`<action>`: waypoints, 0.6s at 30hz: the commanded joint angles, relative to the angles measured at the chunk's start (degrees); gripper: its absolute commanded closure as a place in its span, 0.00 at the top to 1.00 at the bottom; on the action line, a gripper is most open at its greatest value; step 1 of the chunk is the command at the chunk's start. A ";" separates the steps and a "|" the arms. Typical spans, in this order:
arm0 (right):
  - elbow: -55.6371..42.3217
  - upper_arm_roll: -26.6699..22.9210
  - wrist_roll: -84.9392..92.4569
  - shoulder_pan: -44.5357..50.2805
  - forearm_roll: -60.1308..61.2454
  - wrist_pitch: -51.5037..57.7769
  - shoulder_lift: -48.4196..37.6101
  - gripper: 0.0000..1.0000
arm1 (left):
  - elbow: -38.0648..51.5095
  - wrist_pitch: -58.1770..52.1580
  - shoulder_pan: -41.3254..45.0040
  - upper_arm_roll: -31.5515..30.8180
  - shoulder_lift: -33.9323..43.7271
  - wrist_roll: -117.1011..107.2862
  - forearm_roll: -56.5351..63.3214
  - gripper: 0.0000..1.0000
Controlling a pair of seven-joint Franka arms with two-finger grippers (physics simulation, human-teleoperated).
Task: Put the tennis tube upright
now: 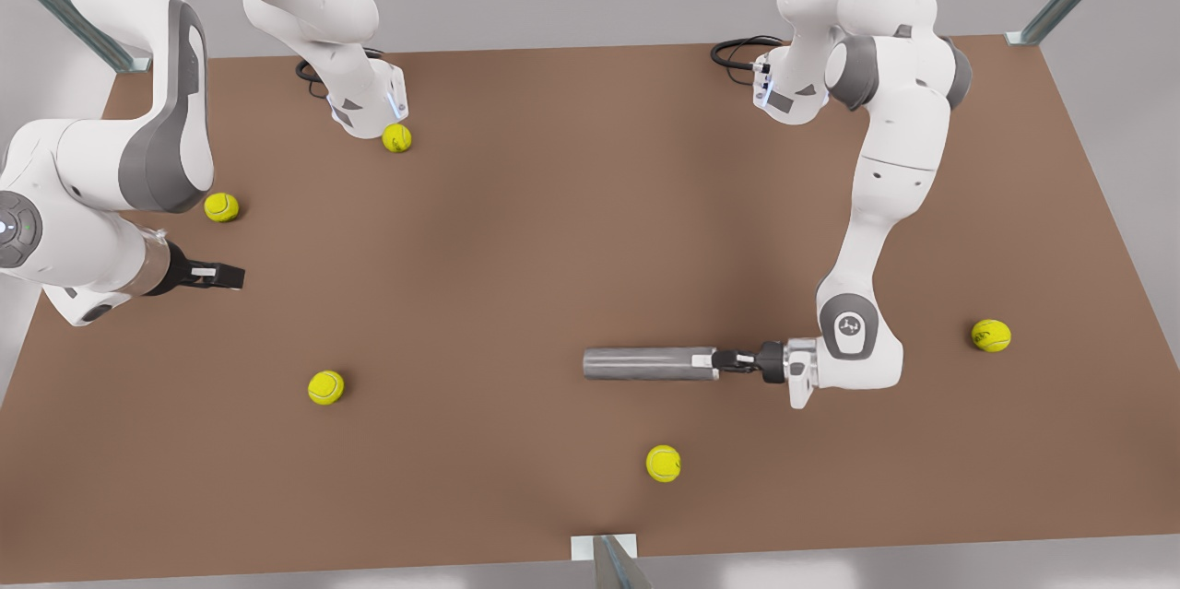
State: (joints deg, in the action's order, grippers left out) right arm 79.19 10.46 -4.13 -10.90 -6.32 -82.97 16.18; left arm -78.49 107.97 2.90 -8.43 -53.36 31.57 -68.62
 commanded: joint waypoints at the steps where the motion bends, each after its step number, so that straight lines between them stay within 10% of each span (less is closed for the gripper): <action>1: 0.00 0.00 0.00 0.00 -0.01 0.00 0.00 1.00 | 0.00 -0.04 0.00 0.00 0.01 -0.01 0.33 0.21; 18: 0.00 0.00 0.00 0.00 0.08 -0.18 0.00 1.00 | -0.52 -4.35 0.09 2.90 4.75 -1.95 4.90 0.21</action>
State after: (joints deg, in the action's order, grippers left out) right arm 79.12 10.46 -4.13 -10.82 -6.31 -83.14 16.18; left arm -79.24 103.64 2.98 -5.31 -48.00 29.53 -63.21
